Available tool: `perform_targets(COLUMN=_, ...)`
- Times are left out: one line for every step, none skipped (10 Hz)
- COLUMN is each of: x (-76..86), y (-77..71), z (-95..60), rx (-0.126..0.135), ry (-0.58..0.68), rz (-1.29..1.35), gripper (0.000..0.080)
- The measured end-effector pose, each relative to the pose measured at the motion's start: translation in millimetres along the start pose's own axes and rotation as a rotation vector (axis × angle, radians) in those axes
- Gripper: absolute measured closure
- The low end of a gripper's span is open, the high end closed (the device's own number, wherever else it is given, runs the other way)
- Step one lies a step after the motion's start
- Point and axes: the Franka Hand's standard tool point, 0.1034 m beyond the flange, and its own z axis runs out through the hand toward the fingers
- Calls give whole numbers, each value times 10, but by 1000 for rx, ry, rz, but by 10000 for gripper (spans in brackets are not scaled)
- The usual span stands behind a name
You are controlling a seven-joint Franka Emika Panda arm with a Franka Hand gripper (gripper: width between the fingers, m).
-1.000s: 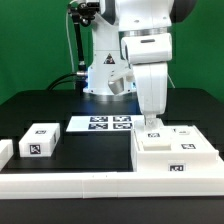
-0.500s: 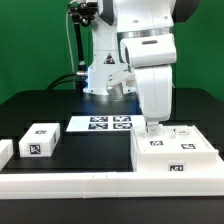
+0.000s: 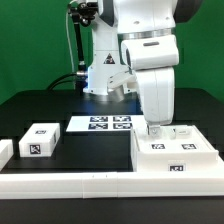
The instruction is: Assemble cabinet
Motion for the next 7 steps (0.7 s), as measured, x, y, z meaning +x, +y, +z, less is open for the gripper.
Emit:
perform_targets(x=-1, y=0, z=-1, rx=12, ry=-2, rz=-1, gripper=738)
perform_targets(x=-7, y=0, z=-2, rx=13, ry=-3, rz=-1, gripper=738)
perform_targets(x=-9, y=-6, z=3, rx=14, ry=-3, rz=-1, gripper=738)
perform_targets(x=-10, y=-8, z=4, rx=14, ry=-3, rz=0, gripper=650)
perform_targets(x=-12, y=-8, z=3, rx=14, ry=-3, rz=0, gripper=500)
perform_targets(x=-17, y=6, z=-59, rx=5, ry=-6, rz=3, gripper=500)
perform_targets(x=-9, y=-11, z=-185, rx=-10, ry=-15, rz=14, gripper=348)
